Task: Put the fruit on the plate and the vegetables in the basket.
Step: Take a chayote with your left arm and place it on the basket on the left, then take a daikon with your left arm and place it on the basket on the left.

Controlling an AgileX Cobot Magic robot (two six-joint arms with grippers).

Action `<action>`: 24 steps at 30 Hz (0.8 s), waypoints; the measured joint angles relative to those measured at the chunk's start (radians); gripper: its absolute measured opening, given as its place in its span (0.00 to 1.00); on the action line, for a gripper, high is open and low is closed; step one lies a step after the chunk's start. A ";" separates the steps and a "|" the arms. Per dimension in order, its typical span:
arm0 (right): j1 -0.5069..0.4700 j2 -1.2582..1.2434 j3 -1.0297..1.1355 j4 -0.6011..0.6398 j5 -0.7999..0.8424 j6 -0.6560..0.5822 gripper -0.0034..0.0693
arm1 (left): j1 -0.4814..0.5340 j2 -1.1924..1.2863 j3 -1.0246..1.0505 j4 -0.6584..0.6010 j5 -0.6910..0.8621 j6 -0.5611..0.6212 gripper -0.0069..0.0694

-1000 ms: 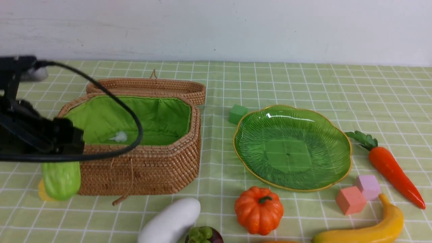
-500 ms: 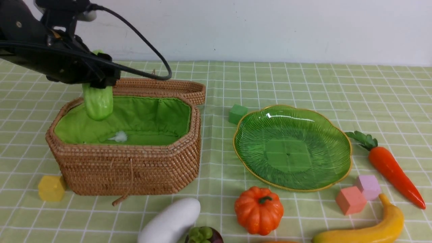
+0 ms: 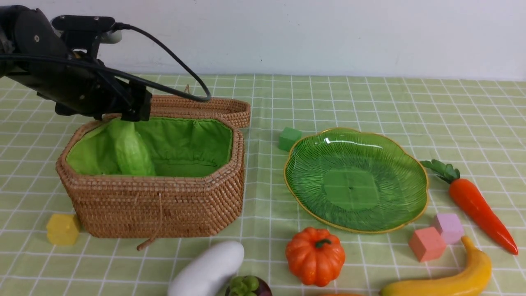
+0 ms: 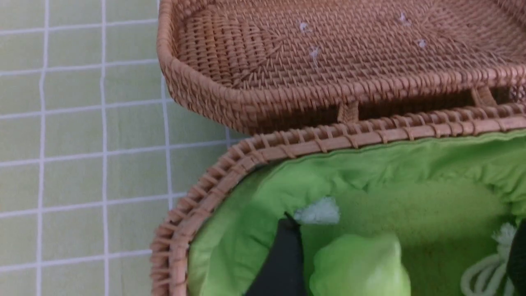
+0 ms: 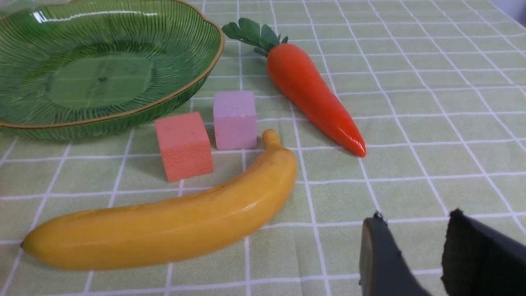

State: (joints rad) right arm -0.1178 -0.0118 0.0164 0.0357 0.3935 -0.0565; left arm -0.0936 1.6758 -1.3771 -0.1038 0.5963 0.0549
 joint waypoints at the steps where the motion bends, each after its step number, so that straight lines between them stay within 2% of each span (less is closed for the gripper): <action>1: 0.000 0.000 0.000 0.000 0.000 0.000 0.38 | 0.000 -0.007 0.000 0.001 0.005 0.000 0.96; 7: 0.000 0.000 0.000 0.000 0.000 0.000 0.38 | 0.000 -0.085 0.000 0.001 0.086 0.001 0.93; 10: 0.000 0.000 0.000 0.000 0.000 0.000 0.38 | 0.000 -0.175 0.000 -0.010 0.210 0.050 0.91; 13: 0.000 0.000 0.000 0.000 0.000 0.000 0.38 | 0.000 -0.249 0.003 -0.074 0.356 0.119 0.89; 16: 0.000 0.000 0.000 0.000 0.000 0.000 0.38 | 0.000 -0.290 0.028 -0.164 0.453 0.136 0.89; 17: 0.000 0.000 0.000 0.000 0.000 0.000 0.38 | -0.012 -0.309 0.059 -0.224 0.504 0.141 0.88; 20: 0.000 0.000 0.000 0.000 0.000 0.000 0.38 | -0.087 -0.319 0.156 -0.270 0.553 0.141 0.88; 24: 0.000 0.000 0.000 0.000 0.000 0.000 0.38 | -0.249 -0.296 0.291 -0.267 0.468 0.131 0.87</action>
State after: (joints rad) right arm -0.1178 -0.0118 0.0164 0.0357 0.3935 -0.0565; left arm -0.3429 1.3803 -1.0861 -0.3711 1.0639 0.1863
